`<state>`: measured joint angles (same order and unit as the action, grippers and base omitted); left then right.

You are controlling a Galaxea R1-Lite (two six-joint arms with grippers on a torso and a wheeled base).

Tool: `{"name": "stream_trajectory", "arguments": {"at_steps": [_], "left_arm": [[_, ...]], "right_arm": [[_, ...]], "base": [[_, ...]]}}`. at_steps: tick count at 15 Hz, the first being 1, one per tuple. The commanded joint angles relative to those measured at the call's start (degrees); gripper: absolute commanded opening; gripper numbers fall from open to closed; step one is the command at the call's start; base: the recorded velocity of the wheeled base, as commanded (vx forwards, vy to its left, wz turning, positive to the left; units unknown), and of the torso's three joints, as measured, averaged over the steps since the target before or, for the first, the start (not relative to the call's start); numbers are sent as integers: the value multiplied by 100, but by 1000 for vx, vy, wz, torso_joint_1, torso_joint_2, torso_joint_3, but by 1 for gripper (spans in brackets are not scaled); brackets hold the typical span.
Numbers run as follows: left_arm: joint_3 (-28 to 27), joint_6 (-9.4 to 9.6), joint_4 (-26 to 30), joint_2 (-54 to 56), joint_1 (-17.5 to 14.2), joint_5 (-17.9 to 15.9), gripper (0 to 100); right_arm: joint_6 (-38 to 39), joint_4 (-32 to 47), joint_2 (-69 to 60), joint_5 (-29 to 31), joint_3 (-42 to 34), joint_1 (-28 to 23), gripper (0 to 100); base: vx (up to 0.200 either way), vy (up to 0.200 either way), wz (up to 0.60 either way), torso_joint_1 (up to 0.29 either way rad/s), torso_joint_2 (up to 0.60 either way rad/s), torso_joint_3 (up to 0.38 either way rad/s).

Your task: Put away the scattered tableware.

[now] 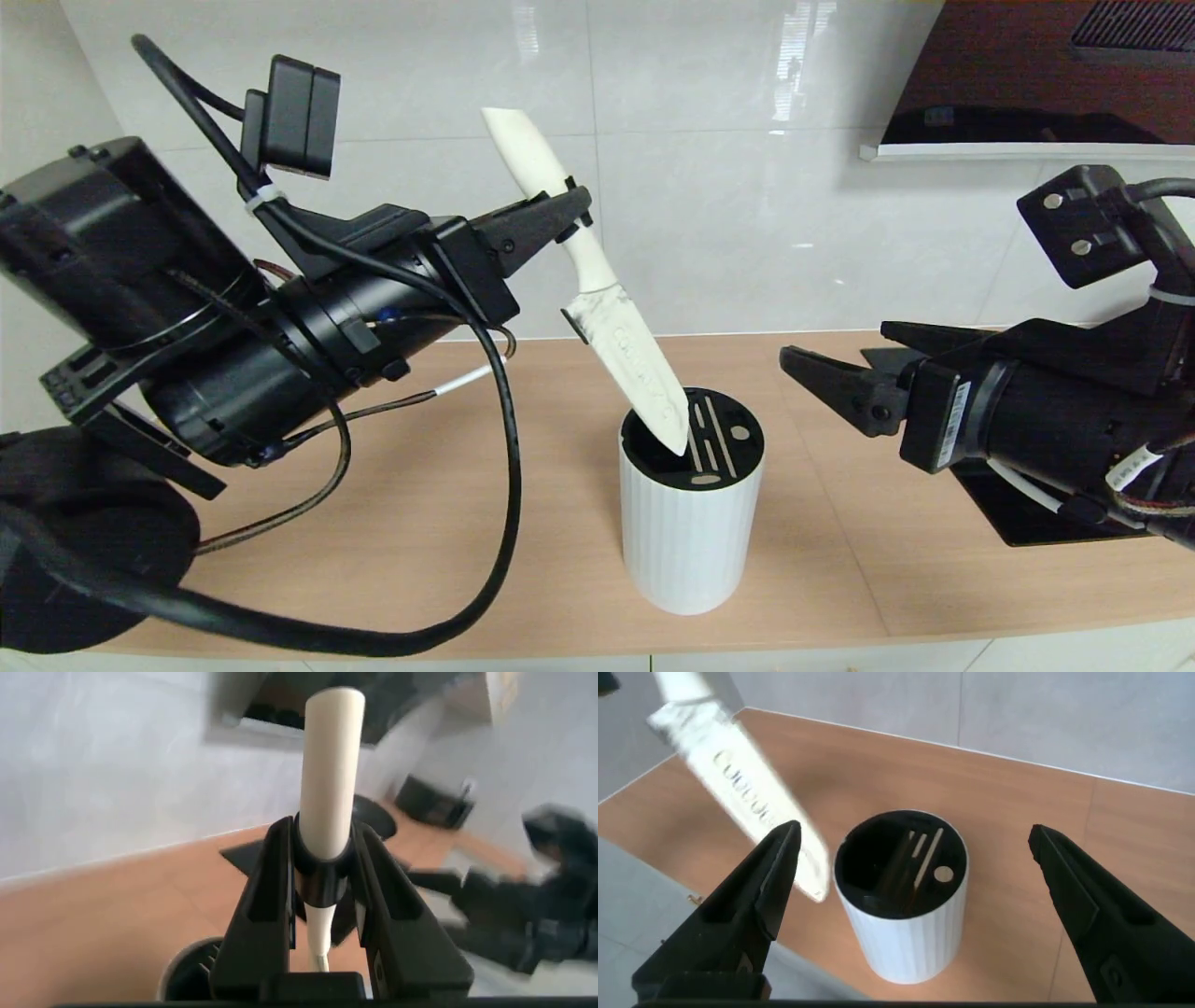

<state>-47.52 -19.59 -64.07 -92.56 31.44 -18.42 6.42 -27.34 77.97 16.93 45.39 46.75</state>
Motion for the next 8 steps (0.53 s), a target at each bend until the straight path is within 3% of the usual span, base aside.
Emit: {"name": "stream_trajectory", "arguments": {"at_steps": [1,3,4,8], "left_arm": [[129,280,-334,-350,-15,-30,0],[190,1115,-835,-719,-6,-21,0],[217,1309,-1019,-825,-6,-12,0],[331,1493,-1213,-869,90,-30,0]], "right_arm": [[-1,1,25,3,-12,1,100],[-10,-8,16,3,-47,1,100],[-10,-8,8,3,-47,1,100],[-10,-8,25,12,-47,1,100]], "base": [[0,0,0,0,0,0],[0,0,0,0,0,0],[0,0,0,0,0,0],[0,0,0,0,0,0]]}}
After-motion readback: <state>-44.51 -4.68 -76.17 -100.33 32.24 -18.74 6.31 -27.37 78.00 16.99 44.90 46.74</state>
